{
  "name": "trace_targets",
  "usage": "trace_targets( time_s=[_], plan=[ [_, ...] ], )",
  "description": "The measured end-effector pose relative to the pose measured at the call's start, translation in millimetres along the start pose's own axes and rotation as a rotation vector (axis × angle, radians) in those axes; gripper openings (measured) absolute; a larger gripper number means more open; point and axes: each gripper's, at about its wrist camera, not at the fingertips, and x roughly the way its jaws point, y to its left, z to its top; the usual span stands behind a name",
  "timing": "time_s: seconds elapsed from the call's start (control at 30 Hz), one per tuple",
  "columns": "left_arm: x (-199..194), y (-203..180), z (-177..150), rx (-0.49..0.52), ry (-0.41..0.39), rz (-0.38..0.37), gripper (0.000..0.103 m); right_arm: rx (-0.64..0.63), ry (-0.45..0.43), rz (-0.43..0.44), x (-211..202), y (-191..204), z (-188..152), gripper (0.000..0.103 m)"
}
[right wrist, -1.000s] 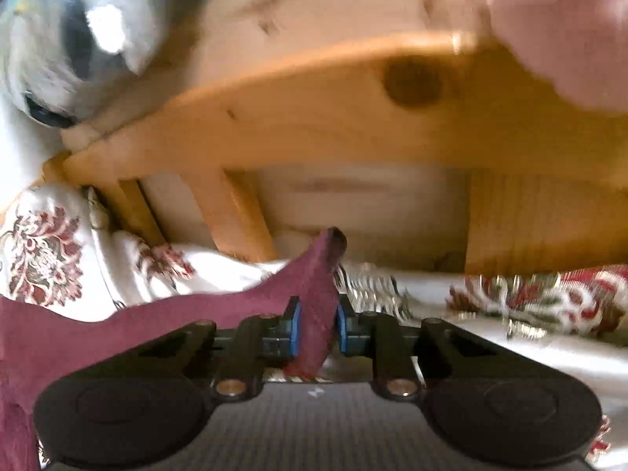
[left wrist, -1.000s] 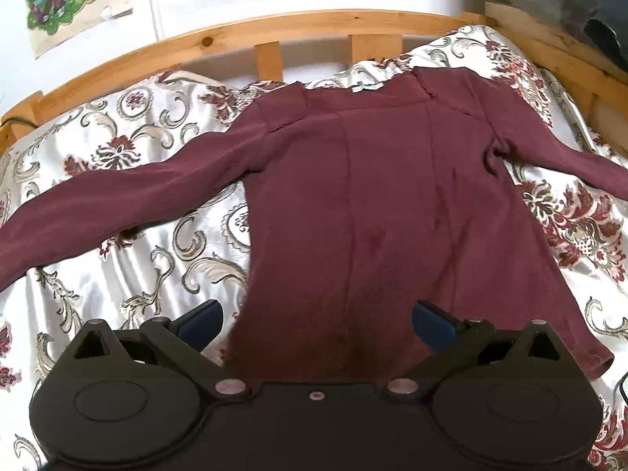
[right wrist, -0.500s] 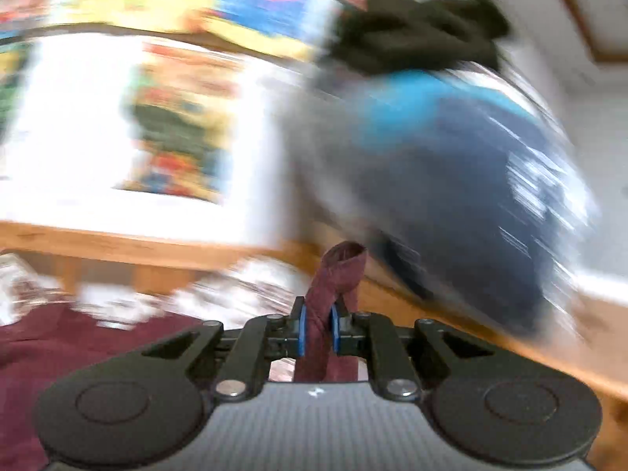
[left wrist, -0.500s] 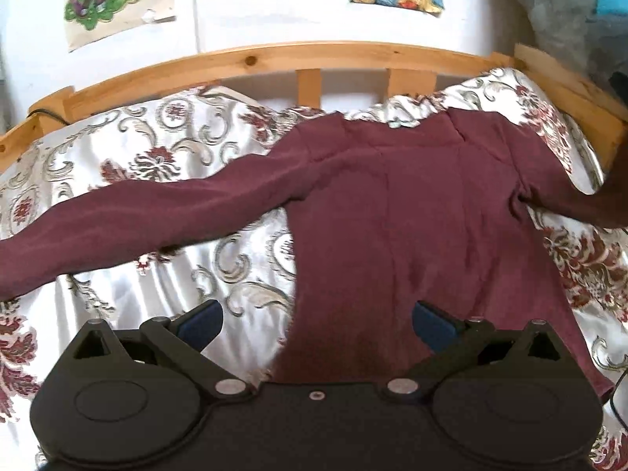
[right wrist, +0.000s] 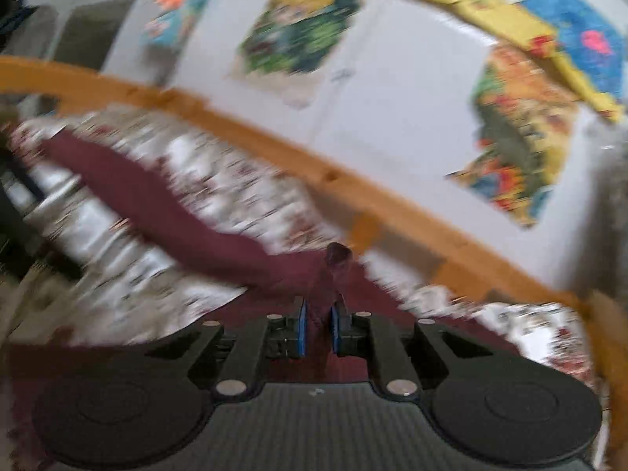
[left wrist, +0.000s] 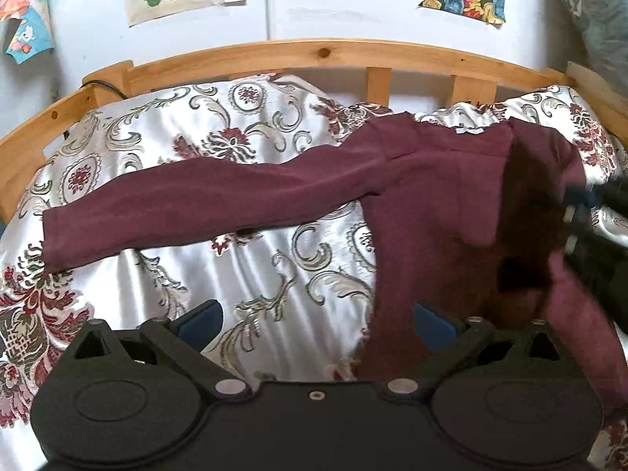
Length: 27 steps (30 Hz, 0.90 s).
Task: Fold small clothes
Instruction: 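Carry the held sleeve across the shirt body with the right gripper, then open it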
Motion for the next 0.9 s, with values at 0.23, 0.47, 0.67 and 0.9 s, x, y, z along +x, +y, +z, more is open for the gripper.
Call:
trace_targets(
  time_s=[0.23,0.47,0.67,0.9],
  plan=[
    [7.5,-0.6,-0.4,0.001,-0.009,-0.001,0.102,-0.068,0.069,0.136,-7.9,32.2,-19.3,0.061],
    [12.2,-14.8,9.0,-0.020,-0.057,-0.044,0.102,0.073,0.115,0.236,-46.1,5.4,-29.2,0.094],
    [39.8,-43.8,5.9,0.021,-0.037,-0.071,0.102,0.264,0.154,0.159,-48.9,-69.5,-41.5,0.101],
    [74.6,-71.9,-12.6,0.099,0.029,-0.094,0.102,0.242,0.267,-0.079,33.3,-170.0,-74.8,0.088]
  ],
)
